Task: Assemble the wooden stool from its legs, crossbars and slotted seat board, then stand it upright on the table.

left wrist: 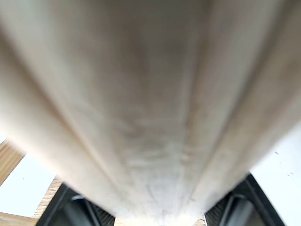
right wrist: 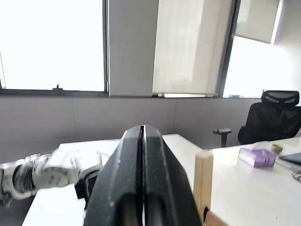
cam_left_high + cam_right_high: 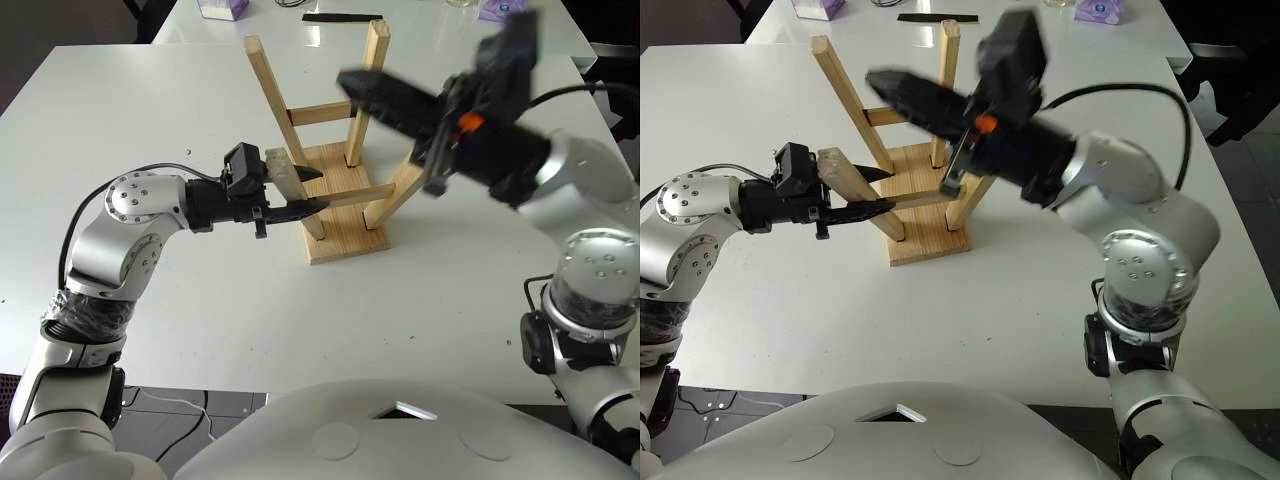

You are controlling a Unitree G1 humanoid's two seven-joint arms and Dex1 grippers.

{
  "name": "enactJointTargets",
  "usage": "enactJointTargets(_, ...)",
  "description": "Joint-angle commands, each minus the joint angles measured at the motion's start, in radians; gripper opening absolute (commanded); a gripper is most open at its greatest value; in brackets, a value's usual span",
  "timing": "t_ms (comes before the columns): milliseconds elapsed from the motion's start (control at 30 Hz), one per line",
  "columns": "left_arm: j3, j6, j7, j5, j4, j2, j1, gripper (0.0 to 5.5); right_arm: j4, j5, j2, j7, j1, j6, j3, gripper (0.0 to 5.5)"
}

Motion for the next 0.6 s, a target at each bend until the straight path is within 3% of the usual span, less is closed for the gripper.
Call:
enactJointTargets(33, -0.101, -0.017, -0.167, 0.156, 0.135, 0.075, -0.004, 2.05, 0.121, -0.159, -0.169, -0.058, 0.099, -0.002, -0.102, 0.00)
enactJointTargets(167, -0.112, -0.079, -0.191, 0.192, 0.239, 0.058, -0.064, 2.05, 0.124, -0.325, -0.274, -0.065, 0.266, 0.014, -0.015, 0.00)
enactJointTargets(233, -0.120, -0.085, -0.195, 0.187, 0.256, 0.046, -0.075, 2.05, 0.073, -0.333, -0.267, -0.075, 0.333, 0.046, 0.036, 0.00)
enactJointTargets(467, -0.165, -0.082, -0.206, 0.171, 0.273, -0.028, -0.111, 2.05, -0.159, -0.093, 0.090, -0.273, 0.334, 0.161, 0.328, 0.00)
enactJointTargets(600, -0.160, -0.089, -0.204, 0.167, 0.283, -0.042, -0.108, 2.05, -0.133, -0.112, 0.099, -0.288, 0.313, 0.190, 0.308, 0.00)
